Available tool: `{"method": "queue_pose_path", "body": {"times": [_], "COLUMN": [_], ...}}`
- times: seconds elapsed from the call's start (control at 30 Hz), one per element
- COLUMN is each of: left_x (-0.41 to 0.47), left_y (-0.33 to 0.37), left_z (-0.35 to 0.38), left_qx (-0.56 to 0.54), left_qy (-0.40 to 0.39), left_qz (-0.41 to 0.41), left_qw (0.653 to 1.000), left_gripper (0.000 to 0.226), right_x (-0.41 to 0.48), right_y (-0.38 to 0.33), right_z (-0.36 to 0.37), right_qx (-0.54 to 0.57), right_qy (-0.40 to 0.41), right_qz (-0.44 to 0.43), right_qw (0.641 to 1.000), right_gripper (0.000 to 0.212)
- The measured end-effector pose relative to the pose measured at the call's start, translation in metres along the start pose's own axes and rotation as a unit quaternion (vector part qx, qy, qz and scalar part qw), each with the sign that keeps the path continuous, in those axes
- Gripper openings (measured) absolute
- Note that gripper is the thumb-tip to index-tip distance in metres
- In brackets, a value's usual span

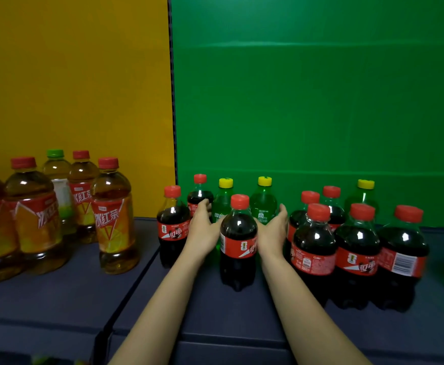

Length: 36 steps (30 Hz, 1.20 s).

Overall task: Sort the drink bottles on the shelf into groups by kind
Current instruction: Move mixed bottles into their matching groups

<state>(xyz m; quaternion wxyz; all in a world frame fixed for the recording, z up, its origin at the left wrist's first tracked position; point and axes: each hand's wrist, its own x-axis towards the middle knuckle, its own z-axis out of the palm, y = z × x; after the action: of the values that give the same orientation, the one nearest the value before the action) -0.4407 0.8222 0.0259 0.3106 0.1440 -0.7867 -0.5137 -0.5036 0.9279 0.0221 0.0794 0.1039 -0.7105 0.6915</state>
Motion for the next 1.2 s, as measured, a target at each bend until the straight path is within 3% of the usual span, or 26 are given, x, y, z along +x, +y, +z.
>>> {"method": "queue_pose_path", "body": {"times": [0.13,0.3,0.7,0.9,1.0,1.2], "left_x": [0.016,0.017,0.014,0.009,0.002,-0.018], "left_y": [-0.004,-0.01,0.027,0.059,0.074,0.103], "left_z": [0.007,0.013,-0.006,-0.028,-0.04,-0.058], "left_qx": [0.076,0.101,-0.041,-0.018,-0.005,-0.012], "left_qy": [0.016,0.005,0.011,0.065,0.095,0.107], "left_qz": [-0.018,-0.028,0.012,0.049,0.092,0.167], "left_qw": [0.997,0.994,0.999,0.997,0.991,0.98], "left_gripper": [0.063,0.035,0.054,0.097,0.079,0.079], "right_x": [0.007,0.01,0.013,0.002,-0.01,-0.036], "right_y": [0.007,0.006,-0.034,-0.063,-0.078,-0.107], "right_z": [0.007,0.005,0.005,-0.004,-0.014,-0.053], "right_qx": [-0.007,-0.047,-0.036,-0.032,-0.031,-0.036], "right_qy": [0.002,0.0,-0.01,-0.007,-0.019,-0.02], "right_qz": [0.021,0.012,-0.06,-0.131,-0.175,-0.247], "right_qw": [1.0,0.999,0.998,0.991,0.984,0.968], "right_gripper": [0.078,0.072,0.078,0.077,0.076,0.079]}}
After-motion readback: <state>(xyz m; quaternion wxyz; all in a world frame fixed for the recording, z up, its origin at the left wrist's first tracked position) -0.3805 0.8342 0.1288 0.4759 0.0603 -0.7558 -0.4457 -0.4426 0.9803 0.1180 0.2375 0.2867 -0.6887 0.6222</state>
